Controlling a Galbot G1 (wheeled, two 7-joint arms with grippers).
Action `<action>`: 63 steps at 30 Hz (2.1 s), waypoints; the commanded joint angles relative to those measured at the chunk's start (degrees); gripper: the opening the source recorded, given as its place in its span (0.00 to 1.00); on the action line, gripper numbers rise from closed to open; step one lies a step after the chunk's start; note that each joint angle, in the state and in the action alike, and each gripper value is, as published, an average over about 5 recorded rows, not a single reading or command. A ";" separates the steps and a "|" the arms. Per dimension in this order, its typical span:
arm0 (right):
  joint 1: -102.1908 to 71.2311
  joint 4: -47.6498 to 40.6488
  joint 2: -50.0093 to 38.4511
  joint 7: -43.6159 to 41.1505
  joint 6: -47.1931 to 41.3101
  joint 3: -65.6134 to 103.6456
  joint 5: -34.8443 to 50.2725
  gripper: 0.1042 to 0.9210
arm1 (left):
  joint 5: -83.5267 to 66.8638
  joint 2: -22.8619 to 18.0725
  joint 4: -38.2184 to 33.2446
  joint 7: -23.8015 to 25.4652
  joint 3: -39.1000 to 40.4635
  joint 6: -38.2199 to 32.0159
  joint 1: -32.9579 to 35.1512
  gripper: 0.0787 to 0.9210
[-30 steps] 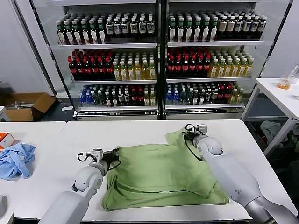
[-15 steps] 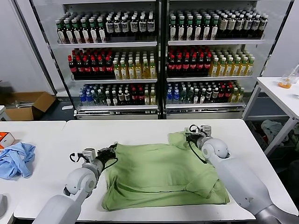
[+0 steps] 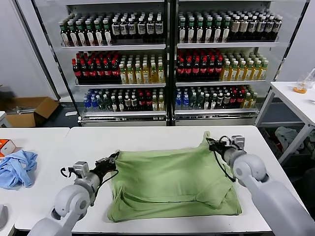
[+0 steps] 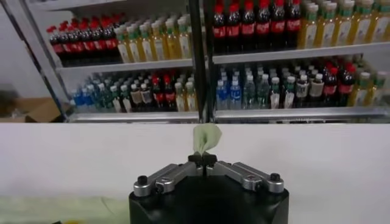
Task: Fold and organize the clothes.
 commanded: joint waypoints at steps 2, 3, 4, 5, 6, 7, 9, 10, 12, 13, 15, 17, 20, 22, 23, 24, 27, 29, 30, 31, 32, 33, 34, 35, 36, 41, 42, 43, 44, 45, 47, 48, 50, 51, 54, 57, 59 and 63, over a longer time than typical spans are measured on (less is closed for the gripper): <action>-20.66 17.36 -4.98 0.70 -0.01 14.40 0.53 0.00 | -1.75 2.06 -9.83 0.34 -5.48 0.88 12.84 0.02; -22.10 17.94 -4.96 0.85 -0.02 15.62 0.49 0.00 | -1.41 2.14 -10.19 0.40 -5.44 1.11 13.50 0.02; -23.46 18.40 -4.91 1.00 -0.03 16.68 0.46 0.00 | -1.03 2.20 -10.46 0.46 -5.36 1.36 14.07 0.02; -24.83 18.84 -4.83 1.16 -0.04 17.74 0.40 0.00 | -0.56 2.27 -10.68 0.51 -5.26 1.70 14.61 0.02; -25.99 19.14 -4.73 1.31 -0.05 18.52 0.34 0.00 | -0.05 2.32 -10.78 0.62 -5.12 2.04 14.99 0.02; -27.12 19.40 -4.59 1.47 -0.07 19.15 0.21 0.00 | 0.47 2.39 -10.77 0.76 -4.98 2.38 15.31 0.02; -29.07 19.75 -4.21 1.82 -0.09 20.02 -0.15 0.00 | 1.44 2.51 -10.51 1.04 -4.68 3.15 15.71 0.02; -29.92 19.87 -3.99 2.00 -0.10 20.31 -0.35 0.00 | 1.88 2.56 -10.23 1.18 -4.53 3.53 15.78 0.02; -31.27 19.97 -3.47 2.35 -0.10 20.66 -0.75 0.00 | 2.64 2.64 -9.52 1.33 -4.29 4.26 15.70 0.02; -31.69 19.92 -3.20 2.52 -0.10 20.67 -1.00 0.00 | 3.09 2.68 -9.09 1.38 -4.15 4.65 15.56 0.02; -32.11 19.53 -2.67 2.85 -0.11 20.36 -1.64 0.00 | 4.06 2.74 -8.25 1.54 -3.81 5.13 15.24 0.02; -32.02 18.79 -2.17 3.34 -0.13 19.67 -2.26 0.00 | 5.07 2.75 -7.61 1.83 -3.39 5.48 15.03 0.02; -31.20 17.50 -1.47 4.02 -0.16 18.18 -3.09 0.00 | 6.16 2.58 -7.42 2.41 -2.75 5.68 15.07 0.01; -30.52 16.84 -1.06 4.09 -0.18 16.99 -3.96 0.00 | 6.70 2.29 -7.65 2.70 -2.38 5.67 15.09 0.02; -30.23 16.62 -0.87 4.05 -0.19 16.40 -4.53 0.00 | 7.00 2.10 -7.76 2.78 -2.22 5.66 15.06 0.03; -30.03 16.50 -0.69 3.94 -0.18 15.91 -5.14 0.01 | 7.28 1.89 -7.86 2.81 -2.10 5.63 15.01 0.05; -29.89 16.60 -0.24 3.60 -0.15 14.97 -7.12 0.08 | 8.45 1.17 -8.30 2.52 -1.96 5.17 15.06 0.14; -30.16 17.14 -0.10 3.51 -0.12 14.92 -7.95 0.14 | 9.20 0.47 -9.23 1.73 -2.33 4.45 15.51 0.21; -30.41 17.49 -0.07 3.50 -0.10 15.03 -8.19 0.19 | 9.44 0.01 -9.93 1.12 -2.69 4.03 15.91 0.24; -30.73 17.88 -0.05 3.51 -0.09 15.20 -8.34 0.22 | 9.74 -0.72 -10.73 0.28 -3.11 3.53 16.42 0.27; -31.04 18.21 -0.04 3.54 -0.08 15.39 -8.41 0.25 | 10.15 -1.52 -11.46 -0.56 -3.51 3.10 16.97 0.31; -31.38 18.48 -0.02 3.56 -0.07 15.61 -8.53 0.29 | 10.97 -2.58 -12.15 -1.42 -3.84 2.57 17.68 0.34; -31.74 18.71 0.01 3.57 -0.06 15.86 -8.66 0.32 | 12.09 -3.74 -12.72 -2.23 -4.07 2.04 18.46 0.37; -32.01 18.88 0.03 3.58 -0.05 16.07 -8.76 0.36 | 13.36 -4.92 -13.15 -2.94 -4.12 1.52 19.28 0.42; -32.26 18.99 0.08 3.59 -0.04 16.26 -8.85 0.40 | 14.73 -6.13 -13.47 -3.51 -3.96 1.06 20.15 0.45; -32.72 18.64 0.19 3.65 -0.02 16.37 -9.22 0.57 | 20.83 -11.14 -12.92 -5.88 -1.58 -0.45 23.36 0.62; -32.65 18.40 0.16 3.65 -0.02 16.24 -9.29 0.61 | 21.80 -11.80 -12.26 -6.18 -1.12 -0.74 23.62 0.65; -32.57 18.16 0.12 3.65 -0.01 16.09 -9.34 0.64 | 22.77 -12.40 -11.52 -6.49 -0.72 -1.03 23.81 0.68; -32.48 17.97 0.08 3.66 -0.01 15.96 -9.37 0.67 | 23.36 -12.87 -10.79 -6.76 -0.48 -1.25 23.87 0.72; -32.36 17.80 0.05 3.67 0.00 15.83 -9.36 0.72 | 23.80 -13.32 -10.04 -6.98 -0.37 -1.44 23.82 0.75; -32.09 17.51 -0.02 3.68 0.01 15.56 -9.34 0.78 | 24.08 -14.17 -8.90 -7.32 -0.21 -1.59 23.60 0.82; -31.94 17.37 -0.07 3.70 0.01 15.42 -9.33 0.81 | 24.10 -14.56 -8.48 -7.43 -0.09 -1.61 23.49 0.84; -31.67 17.08 -0.20 3.72 0.01 15.16 -9.30 0.85 | 24.24 -15.33 -7.93 -7.58 0.28 -1.66 23.32 0.87; -31.56 16.96 -0.28 3.72 0.01 15.08 -9.28 0.87 | 24.42 -15.66 -7.74 -7.63 0.51 -1.70 23.26 0.88; -31.31 16.71 -0.47 3.75 0.02 14.95 -9.18 0.88 | 25.30 -16.47 -7.26 -7.72 1.05 -1.92 23.15 0.88; -31.13 16.61 -0.58 3.79 0.03 14.87 -9.08 0.88 | 26.11 -16.89 -7.13 -7.74 1.31 -2.20 23.32 0.84; -31.05 16.61 -0.61 3.83 0.03 14.82 -9.03 0.88 | 26.32 -16.92 -7.30 -7.69 1.34 -2.37 23.63 0.77; -30.90 16.65 -0.52 3.96 0.05 14.76 -9.01 0.88 | 26.22 -16.78 -7.82 -7.41 1.05 -2.66 24.24 0.64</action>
